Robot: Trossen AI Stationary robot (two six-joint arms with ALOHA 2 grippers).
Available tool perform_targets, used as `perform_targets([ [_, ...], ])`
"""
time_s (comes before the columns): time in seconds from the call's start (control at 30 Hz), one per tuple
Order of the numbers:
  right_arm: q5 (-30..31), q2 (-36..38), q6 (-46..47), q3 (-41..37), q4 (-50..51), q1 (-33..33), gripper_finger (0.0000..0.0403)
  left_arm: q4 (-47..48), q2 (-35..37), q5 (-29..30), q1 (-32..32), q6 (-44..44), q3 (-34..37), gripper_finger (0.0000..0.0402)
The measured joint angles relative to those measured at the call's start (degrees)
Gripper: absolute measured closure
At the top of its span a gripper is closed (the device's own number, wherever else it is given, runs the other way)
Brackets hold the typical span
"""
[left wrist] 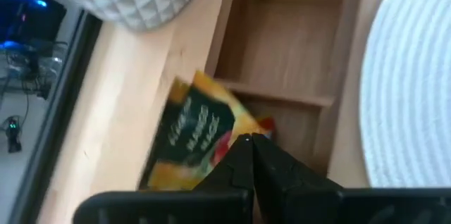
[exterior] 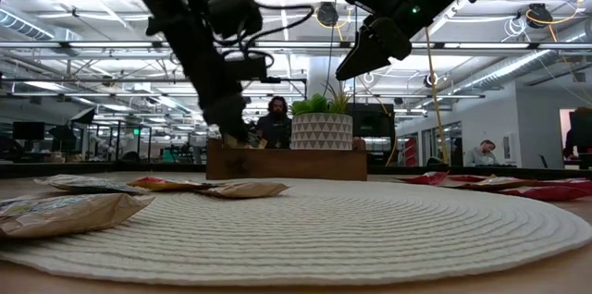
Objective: Pick & Place Tea
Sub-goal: Put the mango tea bag into the wooden organizer
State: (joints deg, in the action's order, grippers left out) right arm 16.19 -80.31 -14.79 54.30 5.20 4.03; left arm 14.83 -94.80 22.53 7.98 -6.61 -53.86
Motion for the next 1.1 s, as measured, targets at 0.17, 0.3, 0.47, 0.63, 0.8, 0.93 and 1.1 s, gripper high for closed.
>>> perform_targets([
  [0.17,0.0,0.0,0.4,-0.4,-0.4,0.0,0.0206,6.9,0.0,0.9,-2.3,-2.5,-6.6,0.0398],
  [0.3,0.0,0.0,0.1,-3.4,-3.0,0.0,0.0206,8.0,0.0,-4.0,-4.8,-5.3,-7.6,0.0397],
  [0.47,-2.0,0.3,-1.5,-6.7,-7.2,-0.1,0.0206,11.1,0.0,-18.2,-7.6,-1.0,-7.5,0.0397],
  [0.63,-10.6,0.3,-2.9,-8.3,-11.3,-0.9,0.0206,15.4,0.0,-16.2,-10.1,5.7,-7.5,0.0361],
  [0.8,-10.4,0.3,-3.0,-8.4,-11.0,-0.7,0.0206,22.1,0.0,-18.2,-14.5,9.8,-7.5,0.0294],
  [0.93,-10.4,0.3,-3.3,-8.4,-11.1,-0.8,0.0206,24.0,0.0,-16.5,-19.6,12.3,-7.5,0.0229],
  [1.1,-10.4,0.3,-3.5,-8.4,-12.7,-0.8,0.0206,24.0,-0.7,-14.1,-27.2,13.5,-7.5,0.0171],
])
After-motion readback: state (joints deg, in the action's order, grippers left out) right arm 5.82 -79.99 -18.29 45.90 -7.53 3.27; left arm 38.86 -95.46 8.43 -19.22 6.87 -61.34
